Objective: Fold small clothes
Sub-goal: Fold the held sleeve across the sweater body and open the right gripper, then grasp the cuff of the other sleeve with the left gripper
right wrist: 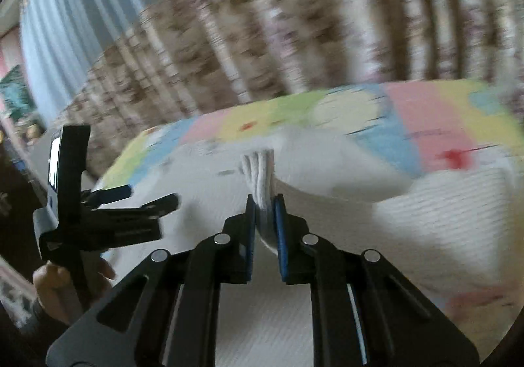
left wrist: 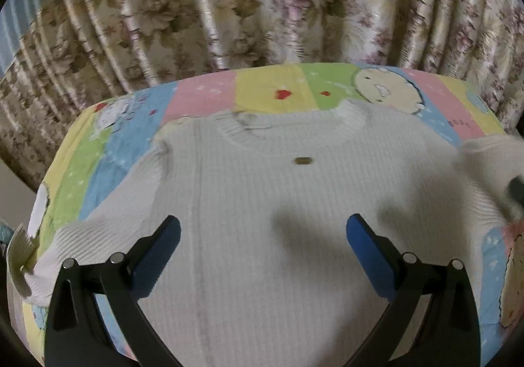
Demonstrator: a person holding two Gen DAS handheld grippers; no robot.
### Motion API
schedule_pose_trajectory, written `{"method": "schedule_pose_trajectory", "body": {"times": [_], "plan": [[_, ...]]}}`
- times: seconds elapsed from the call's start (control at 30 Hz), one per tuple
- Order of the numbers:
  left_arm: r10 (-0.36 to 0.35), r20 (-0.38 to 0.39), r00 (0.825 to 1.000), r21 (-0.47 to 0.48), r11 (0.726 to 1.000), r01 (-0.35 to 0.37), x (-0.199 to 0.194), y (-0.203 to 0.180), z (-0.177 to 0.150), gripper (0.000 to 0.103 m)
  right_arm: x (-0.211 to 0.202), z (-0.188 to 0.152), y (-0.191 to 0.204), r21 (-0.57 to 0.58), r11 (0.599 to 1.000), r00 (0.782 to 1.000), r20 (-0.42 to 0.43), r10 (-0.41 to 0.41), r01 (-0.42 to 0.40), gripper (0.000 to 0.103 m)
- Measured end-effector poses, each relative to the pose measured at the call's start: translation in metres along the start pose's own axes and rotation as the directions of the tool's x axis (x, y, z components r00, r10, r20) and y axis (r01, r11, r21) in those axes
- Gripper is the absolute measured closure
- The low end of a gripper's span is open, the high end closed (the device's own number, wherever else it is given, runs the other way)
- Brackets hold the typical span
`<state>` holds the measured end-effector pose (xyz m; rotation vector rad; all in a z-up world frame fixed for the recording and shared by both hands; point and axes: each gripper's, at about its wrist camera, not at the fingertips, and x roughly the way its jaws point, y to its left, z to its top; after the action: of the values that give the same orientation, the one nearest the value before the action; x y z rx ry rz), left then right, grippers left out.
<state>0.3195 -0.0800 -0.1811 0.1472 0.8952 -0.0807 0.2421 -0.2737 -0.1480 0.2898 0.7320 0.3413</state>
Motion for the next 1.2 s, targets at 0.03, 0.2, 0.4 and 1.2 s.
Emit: {"method": "schedule_pose_trajectory", "body": {"times": [0.03,0.2,0.4,1.2], "plan": [[0.010,-0.001,1.000,-0.013,1.000,-0.010,-0.001,0.009,-0.001,0.002,0.011,-0.001,0.012,-0.006,1.000,0.999,-0.020,0.029,-0.029,0.091],[0.079,-0.027,0.997,-0.099,0.992,-0.081,-0.002,0.066,-0.015,0.002,0.063,-0.011,0.061,-0.055,0.993,0.988,-0.116,0.100,-0.107,0.091],[0.081,-0.051,0.995,-0.180,0.980,-0.089,0.001,0.111,-0.029,0.002,0.086,-0.024,0.084,-0.079,0.989,0.980,-0.166,0.111,-0.125,0.091],[-0.100,-0.051,0.994,0.017,0.995,0.101,0.003,0.004,-0.029,0.002,-0.013,-0.049,-0.008,-0.077,0.962,0.960,-0.076,-0.268,0.262,0.043]]}}
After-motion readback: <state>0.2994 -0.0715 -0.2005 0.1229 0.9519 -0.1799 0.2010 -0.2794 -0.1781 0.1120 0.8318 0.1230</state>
